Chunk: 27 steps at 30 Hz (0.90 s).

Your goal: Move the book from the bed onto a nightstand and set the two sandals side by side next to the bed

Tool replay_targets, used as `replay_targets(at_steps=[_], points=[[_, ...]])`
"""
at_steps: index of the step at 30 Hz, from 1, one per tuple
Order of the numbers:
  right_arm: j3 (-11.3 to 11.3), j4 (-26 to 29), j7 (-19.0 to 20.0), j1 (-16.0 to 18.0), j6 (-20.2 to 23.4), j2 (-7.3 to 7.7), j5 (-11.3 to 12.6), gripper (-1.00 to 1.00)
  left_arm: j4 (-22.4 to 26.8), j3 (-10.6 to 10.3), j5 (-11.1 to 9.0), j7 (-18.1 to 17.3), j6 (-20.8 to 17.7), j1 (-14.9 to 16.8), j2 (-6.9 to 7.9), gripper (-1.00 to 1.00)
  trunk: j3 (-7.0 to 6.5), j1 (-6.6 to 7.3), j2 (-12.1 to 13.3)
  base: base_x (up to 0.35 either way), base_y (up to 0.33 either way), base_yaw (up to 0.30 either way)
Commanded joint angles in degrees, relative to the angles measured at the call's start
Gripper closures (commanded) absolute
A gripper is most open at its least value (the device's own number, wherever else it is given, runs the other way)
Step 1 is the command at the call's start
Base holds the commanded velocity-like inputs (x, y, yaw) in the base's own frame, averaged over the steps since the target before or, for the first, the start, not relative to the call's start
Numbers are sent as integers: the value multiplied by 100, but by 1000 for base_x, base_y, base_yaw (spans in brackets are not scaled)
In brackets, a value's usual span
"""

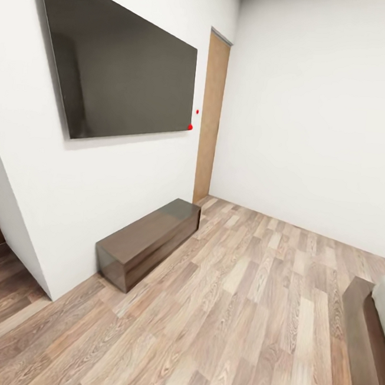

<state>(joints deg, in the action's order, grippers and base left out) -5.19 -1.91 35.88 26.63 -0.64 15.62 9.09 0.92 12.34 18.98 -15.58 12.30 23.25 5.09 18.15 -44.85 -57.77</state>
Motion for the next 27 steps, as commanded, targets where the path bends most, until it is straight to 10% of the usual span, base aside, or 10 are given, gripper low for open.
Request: replay_targets(at_steps=[1, 27], points=[[-43, -20, 25, 9, -7, 2, 5, -100, -4, 48, 53, -15, 18, 6, 1, -100, 7, -4, -4, 334, 1, 0], [-43, -20, 6, 9, -7, -3, 5, -100, -4, 49, 53, -15, 18, 6, -2, -100, 7, -4, -4, 334, 0, 0]])
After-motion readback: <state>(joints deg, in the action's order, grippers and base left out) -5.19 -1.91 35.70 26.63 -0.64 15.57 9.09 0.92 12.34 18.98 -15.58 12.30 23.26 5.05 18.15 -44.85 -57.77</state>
